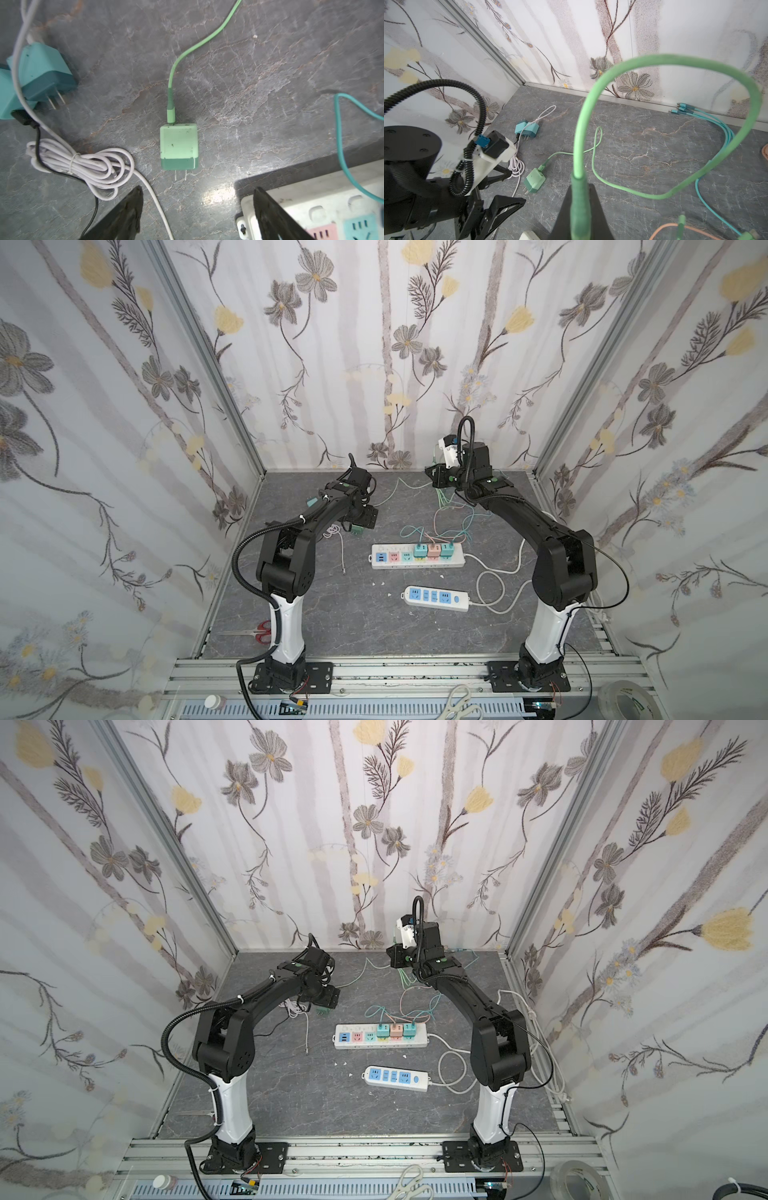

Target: Insert the plug

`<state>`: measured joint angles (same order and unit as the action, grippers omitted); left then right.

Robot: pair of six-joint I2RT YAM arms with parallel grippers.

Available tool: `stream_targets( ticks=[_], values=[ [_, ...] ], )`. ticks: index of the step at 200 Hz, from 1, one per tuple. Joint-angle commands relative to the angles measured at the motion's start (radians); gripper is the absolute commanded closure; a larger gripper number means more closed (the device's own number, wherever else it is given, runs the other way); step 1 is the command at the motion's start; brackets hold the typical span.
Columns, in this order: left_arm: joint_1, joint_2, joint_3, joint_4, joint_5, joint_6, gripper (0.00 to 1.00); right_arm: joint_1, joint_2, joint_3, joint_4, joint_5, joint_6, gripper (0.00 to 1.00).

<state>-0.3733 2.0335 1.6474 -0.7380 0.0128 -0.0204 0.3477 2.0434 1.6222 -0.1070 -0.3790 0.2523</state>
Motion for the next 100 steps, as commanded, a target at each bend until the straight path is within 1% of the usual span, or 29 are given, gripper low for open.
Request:
stream_targets(
  ticks=[1,19,62,100],
  values=[
    [0.008,0.031,0.017,-0.054,-0.004,0.002,0.17,0.001,-0.015,-0.007,-0.006,-0.016,-0.007,1.00],
    [0.020,0.041,-0.005,-0.020,-0.030,-0.014,0.18,0.001,-0.018,-0.010,-0.010,-0.017,-0.007,1.00],
    [0.047,0.106,0.024,-0.012,0.023,-0.009,0.25,0.003,-0.026,-0.026,-0.010,-0.022,-0.007,1.00],
    [0.060,0.164,0.058,-0.013,0.028,-0.010,0.33,0.003,-0.035,-0.039,-0.009,-0.023,-0.007,1.00]
  ],
)
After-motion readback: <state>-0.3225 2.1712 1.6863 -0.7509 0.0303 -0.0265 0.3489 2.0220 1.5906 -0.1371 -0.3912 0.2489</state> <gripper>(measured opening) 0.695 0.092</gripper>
